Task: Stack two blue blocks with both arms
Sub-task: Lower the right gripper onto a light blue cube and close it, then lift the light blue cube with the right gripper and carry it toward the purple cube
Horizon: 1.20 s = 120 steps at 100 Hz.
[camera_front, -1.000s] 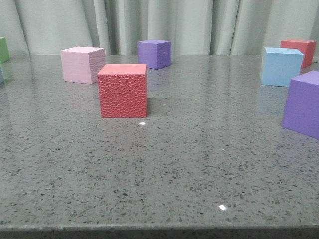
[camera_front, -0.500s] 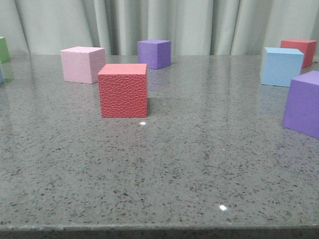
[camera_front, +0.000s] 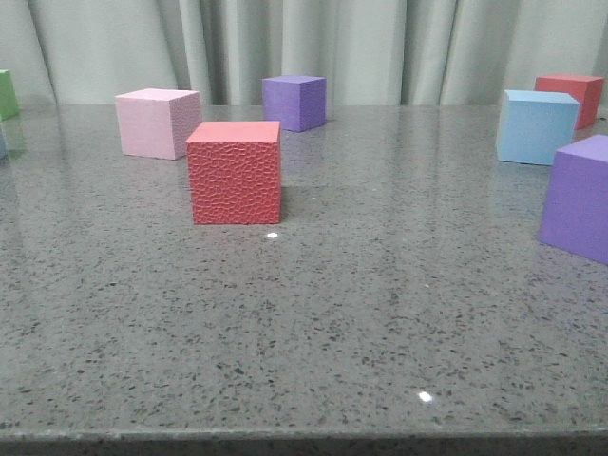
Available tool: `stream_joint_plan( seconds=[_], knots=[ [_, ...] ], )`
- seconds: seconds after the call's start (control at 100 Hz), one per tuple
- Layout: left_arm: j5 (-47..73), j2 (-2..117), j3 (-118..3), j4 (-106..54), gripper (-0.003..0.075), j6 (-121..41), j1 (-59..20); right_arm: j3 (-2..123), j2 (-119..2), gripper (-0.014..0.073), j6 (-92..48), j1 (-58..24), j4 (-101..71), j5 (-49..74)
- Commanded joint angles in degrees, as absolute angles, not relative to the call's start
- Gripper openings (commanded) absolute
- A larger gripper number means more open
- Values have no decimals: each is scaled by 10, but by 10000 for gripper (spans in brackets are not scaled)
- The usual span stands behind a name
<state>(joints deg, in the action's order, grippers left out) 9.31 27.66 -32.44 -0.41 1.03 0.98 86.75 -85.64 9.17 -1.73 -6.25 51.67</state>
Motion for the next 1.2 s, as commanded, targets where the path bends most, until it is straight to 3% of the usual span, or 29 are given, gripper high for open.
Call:
stream_joint_plan(
  seconds=[0.0, 0.59, 1.19],
  knots=[
    [42, 283, -345, -10, 620, 12, 8, 915, -870, 580, 100, -24, -69, 506],
    [42, 283, -345, -10, 620, 12, 8, 1122, -1076, 580, 180, -26, -46, 634],
    [42, 283, -345, -10, 620, 12, 8, 1135, -1148, 580, 193, -26, -45, 667]
  ],
)
